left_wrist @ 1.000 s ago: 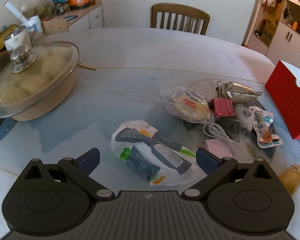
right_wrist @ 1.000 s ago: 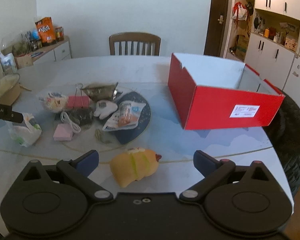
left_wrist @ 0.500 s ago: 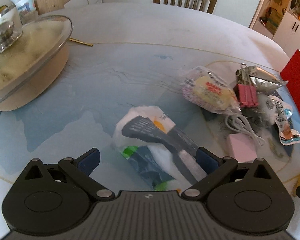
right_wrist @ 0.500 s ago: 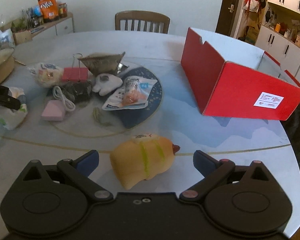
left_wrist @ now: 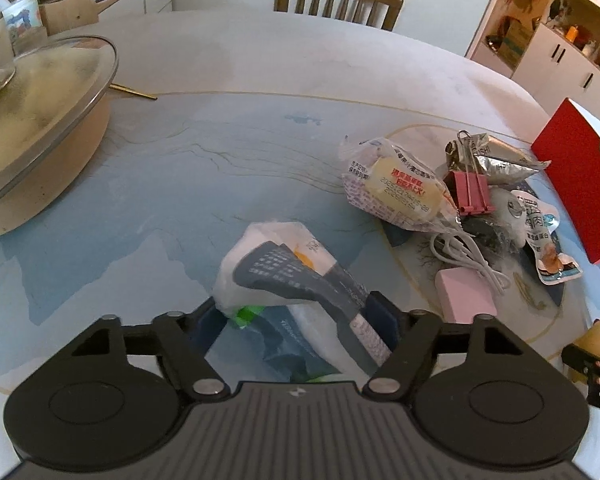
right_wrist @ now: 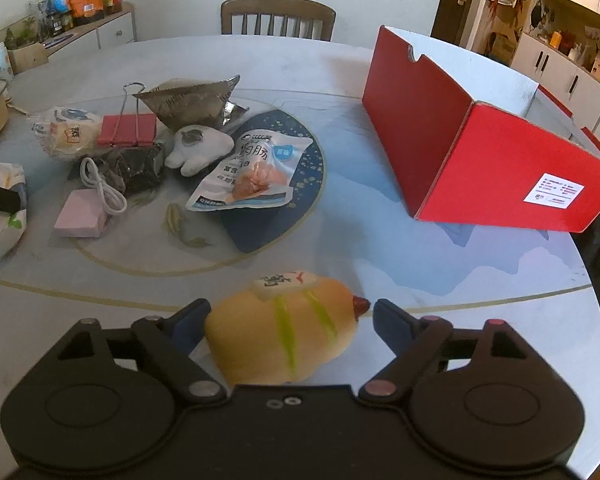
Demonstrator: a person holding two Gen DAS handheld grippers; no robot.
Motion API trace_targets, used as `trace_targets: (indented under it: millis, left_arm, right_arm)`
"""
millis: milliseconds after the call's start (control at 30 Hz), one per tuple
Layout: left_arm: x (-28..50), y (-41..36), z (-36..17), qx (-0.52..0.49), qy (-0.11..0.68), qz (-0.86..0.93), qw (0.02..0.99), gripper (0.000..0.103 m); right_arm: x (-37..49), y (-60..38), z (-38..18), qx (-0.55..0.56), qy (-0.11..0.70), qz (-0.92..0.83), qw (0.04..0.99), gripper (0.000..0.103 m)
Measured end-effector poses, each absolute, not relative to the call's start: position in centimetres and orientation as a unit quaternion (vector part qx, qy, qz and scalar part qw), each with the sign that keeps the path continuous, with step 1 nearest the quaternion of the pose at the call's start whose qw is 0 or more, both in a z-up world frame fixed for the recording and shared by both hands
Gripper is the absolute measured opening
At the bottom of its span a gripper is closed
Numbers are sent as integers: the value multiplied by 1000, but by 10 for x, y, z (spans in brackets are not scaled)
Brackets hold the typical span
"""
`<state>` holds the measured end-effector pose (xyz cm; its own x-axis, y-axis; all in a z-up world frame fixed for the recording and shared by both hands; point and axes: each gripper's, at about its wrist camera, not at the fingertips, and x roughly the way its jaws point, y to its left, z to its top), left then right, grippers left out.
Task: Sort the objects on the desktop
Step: 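Grasp the white plastic bag with the left tool while the right tool grasps the yellow squishy toy, then carry the bag and the yellow toy over the open red box with both tools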
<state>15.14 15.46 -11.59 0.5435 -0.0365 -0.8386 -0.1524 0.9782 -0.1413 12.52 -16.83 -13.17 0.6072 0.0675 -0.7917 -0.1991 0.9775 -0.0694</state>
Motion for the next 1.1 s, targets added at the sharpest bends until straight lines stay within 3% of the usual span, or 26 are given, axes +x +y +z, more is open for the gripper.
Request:
trace_targets:
  millis: [233,367,1100]
  left_arm:
    - [146,160,-114,-121,468,11,876,42]
    - [143,157,-110,-117,466,-3,877,33]
    - [125,79,-51,-144,424,-23,894,31]
  right_arm:
    - [126,-169,-129,-68,447,73,889,75]
    - [124,-170,-124,-66,446,76,889,73]
    - [141,-233,-63,-54,422,135,895,71]
